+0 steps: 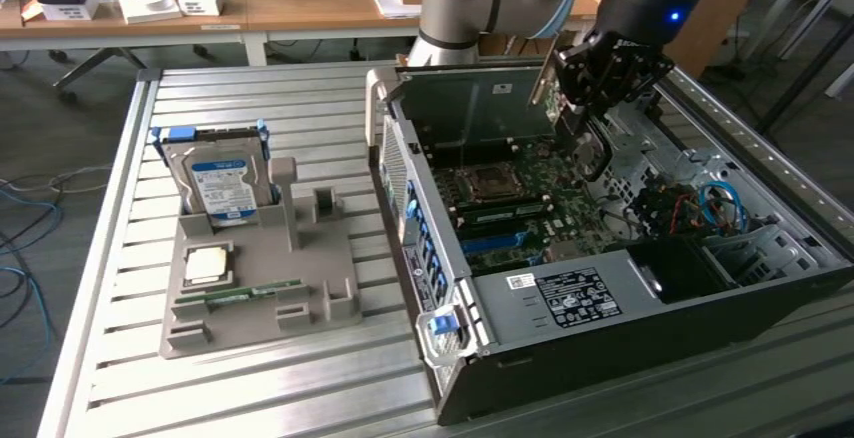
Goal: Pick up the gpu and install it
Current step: 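Pick up the gpu and move the gpu toward the slot, then insert the gpu into the slot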
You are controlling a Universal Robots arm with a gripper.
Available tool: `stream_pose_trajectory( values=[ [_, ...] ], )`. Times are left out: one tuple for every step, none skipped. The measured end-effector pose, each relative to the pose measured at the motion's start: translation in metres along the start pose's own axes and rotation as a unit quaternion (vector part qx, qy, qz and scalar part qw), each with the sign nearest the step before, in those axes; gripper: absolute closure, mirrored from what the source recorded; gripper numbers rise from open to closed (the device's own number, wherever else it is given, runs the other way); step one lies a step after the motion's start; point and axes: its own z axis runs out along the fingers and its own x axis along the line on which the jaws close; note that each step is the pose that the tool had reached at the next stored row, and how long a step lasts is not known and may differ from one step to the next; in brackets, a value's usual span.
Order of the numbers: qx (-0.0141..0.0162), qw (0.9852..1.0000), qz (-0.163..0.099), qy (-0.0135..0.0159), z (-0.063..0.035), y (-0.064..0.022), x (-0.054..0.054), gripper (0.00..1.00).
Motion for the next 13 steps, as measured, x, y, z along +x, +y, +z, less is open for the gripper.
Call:
stream_pose_trajectory(
  values=[
    [0.0000, 1.0000, 0.000, 0.0000, 0.0000, 0.0000, 0.0000, 0.74],
    [0.0000, 1.0000, 0.000, 0.0000, 0.0000, 0.0000, 0.0000, 0.74],
    [0.0000, 1.0000, 0.000, 0.0000, 0.0000, 0.0000, 0.0000, 0.74],
    [0.0000, 1.0000, 0.000, 0.0000, 0.0001, 0.0000, 0.0000, 0.74],
    [-0.0001, 1.0000, 0.000, -0.0001, 0.0005, 0.0000, 0.0000, 0.74],
    [-0.0002, 1.0000, 0.000, 0.0000, 0.0010, 0.0000, 0.0000, 0.74],
    [-0.0001, 1.0000, 0.000, 0.0000, 0.0014, -0.0001, 0.0000, 0.74],
    [0.0000, 1.0000, 0.000, 0.0000, 0.0020, -0.0001, -0.0001, 0.74],
    [0.0000, 1.0000, 0.000, 0.0000, 0.0022, -0.0001, -0.0001, 0.74],
    [0.0000, 1.0000, 0.000, 0.0000, 0.0022, -0.0002, -0.0001, 0.74],
    [0.0001, 1.0000, 0.000, 0.0000, 0.0022, -0.0002, -0.0001, 0.74],
    [0.0000, 1.0000, 0.000, 0.0000, 0.0023, -0.0002, -0.0001, 0.74],
    [0.0000, 1.0000, 0.000, 0.0000, 0.0023, -0.0002, -0.0001, 0.74]
  ],
)
